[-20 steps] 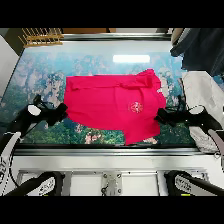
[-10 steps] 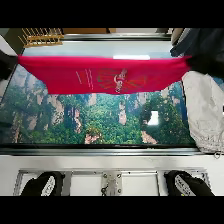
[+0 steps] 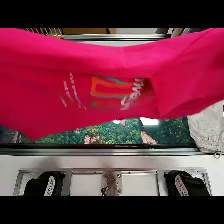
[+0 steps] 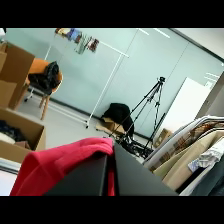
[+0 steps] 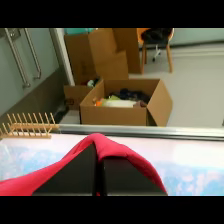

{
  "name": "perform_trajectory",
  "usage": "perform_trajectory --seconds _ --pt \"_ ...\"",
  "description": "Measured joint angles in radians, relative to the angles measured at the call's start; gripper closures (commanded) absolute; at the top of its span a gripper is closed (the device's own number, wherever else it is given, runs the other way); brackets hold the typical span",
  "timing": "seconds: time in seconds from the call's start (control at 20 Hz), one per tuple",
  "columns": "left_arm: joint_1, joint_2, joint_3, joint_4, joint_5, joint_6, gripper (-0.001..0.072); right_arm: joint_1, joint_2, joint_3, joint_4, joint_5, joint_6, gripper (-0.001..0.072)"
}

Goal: Fold the clothes and pants, and hang the long-sleeved shirts on hangers.

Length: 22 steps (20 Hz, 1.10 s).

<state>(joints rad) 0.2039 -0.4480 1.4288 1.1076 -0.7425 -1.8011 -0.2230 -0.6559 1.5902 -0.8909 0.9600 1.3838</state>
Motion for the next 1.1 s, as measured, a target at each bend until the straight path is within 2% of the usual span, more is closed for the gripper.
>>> perform_trajectory --seconds 0.15,0.3,0.5,0.65,0.9,1.1 --pt "0.0 -0.039 0.004 0.0 -0.051 0.0 0.0699 0.0 0.002 0.004 -0.003 0.016 0.043 0.07" --pt "0.0 -0.159 0.006 0.001 -0.157 0.0 0.0699 0.001 -0.076 0.004 -0.006 0.105 0.104 0.07" --pt "-0.018 -0.42 0.006 0.002 -0.27 0.031 0.0699 0.011 -0.281 0.003 -0.028 0.235 0.155 0.07" --pt "-0.048 -0.666 0.006 -0.001 -0.301 0.047 0.0699 0.053 -0.488 0.003 -0.109 0.284 0.189 0.0699" --pt "-0.092 -1.03 0.006 -0.039 -0.225 0.056 0.0699 0.101 -0.819 0.003 -0.194 0.232 0.207 0.0699" --pt "-0.099 -1.183 0.007 -0.142 -0.095 0.057 0.0699 0.109 -0.962 0.003 -0.208 0.119 0.211 0.0699"
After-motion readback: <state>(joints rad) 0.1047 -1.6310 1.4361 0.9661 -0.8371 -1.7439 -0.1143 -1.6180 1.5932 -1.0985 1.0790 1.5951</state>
